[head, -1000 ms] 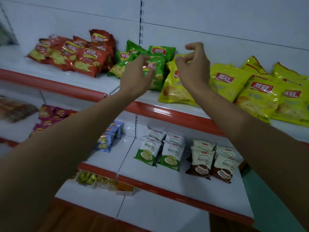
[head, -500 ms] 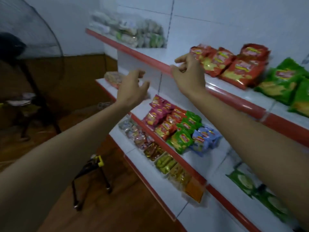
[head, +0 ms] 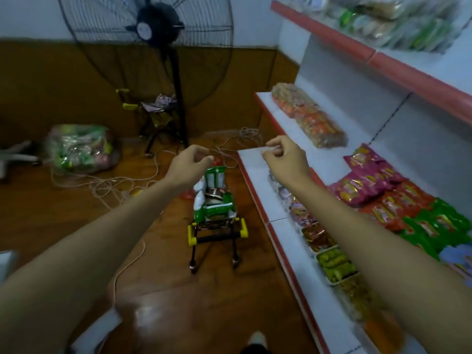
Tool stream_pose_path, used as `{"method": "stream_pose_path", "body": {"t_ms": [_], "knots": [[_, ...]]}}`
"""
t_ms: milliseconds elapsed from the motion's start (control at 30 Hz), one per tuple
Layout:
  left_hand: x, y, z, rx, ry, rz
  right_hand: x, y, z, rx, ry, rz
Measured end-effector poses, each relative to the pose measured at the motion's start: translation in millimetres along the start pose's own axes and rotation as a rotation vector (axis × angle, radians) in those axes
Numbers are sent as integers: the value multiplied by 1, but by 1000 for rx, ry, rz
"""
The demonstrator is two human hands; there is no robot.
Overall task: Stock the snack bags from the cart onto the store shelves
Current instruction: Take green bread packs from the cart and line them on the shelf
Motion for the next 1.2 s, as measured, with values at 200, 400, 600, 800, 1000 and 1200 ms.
{"method": "stream_pose_path", "body": {"t_ms": [200, 400, 600, 800, 1000, 1200], "knots": [[34, -68, -49, -170, -88, -8, 69, 81, -36, 186, -143, -22], [96, -117, -121, -352, -164, 2, 125, 185, -81, 429, -287, -55], [137, -169, -157, -518, -191, 17, 171, 248, -131, 583, -379, -84], [152, -212, -189, -605, -173, 34, 217, 278, -157, 605, -476, -41], [177, -270, -230, -653, -180, 48, 258, 327, -172, 672, -486, -54], [208, -331, -274, -657, -148, 58, 315, 358, -197, 703, -439, -32]]}}
Point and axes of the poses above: each hand's wrist, its own z-axis away from the middle knuckle, its own x-axis out of the palm, y = z × x, the point moved 7 cm from there along -z, towards the middle knuckle, and after that the axes turned 6 degrees about -z, right-handed, at the moved point
